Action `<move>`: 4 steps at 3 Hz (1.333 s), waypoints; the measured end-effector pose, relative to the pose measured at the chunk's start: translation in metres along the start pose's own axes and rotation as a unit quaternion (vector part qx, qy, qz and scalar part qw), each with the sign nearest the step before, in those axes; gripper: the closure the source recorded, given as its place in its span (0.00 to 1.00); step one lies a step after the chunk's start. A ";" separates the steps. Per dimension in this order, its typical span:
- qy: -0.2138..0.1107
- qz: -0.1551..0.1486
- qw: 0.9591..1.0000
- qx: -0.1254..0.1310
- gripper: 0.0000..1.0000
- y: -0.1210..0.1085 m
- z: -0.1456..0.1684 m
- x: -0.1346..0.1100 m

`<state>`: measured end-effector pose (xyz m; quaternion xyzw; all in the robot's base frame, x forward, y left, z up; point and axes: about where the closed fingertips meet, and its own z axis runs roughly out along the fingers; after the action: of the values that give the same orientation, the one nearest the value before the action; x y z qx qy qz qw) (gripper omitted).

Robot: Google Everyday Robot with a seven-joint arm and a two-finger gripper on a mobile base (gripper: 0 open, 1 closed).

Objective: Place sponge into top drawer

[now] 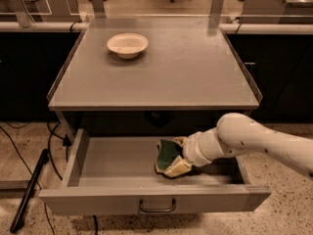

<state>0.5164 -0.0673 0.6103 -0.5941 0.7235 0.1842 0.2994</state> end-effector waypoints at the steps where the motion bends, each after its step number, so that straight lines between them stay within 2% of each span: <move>1: 0.004 0.006 1.000 -0.007 1.00 0.003 0.006 0.007; 2: 0.004 0.006 1.000 -0.007 0.81 0.003 0.006 0.007; 3: 0.004 0.006 1.000 -0.007 0.57 0.003 0.006 0.007; 4: 0.004 0.006 1.000 -0.007 0.28 0.003 0.006 0.007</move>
Offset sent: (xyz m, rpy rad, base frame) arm -0.0020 -0.0007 -0.0077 -0.0035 0.0171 -0.0004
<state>0.5140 -0.0680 0.6014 -0.5927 0.7269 0.1886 0.2911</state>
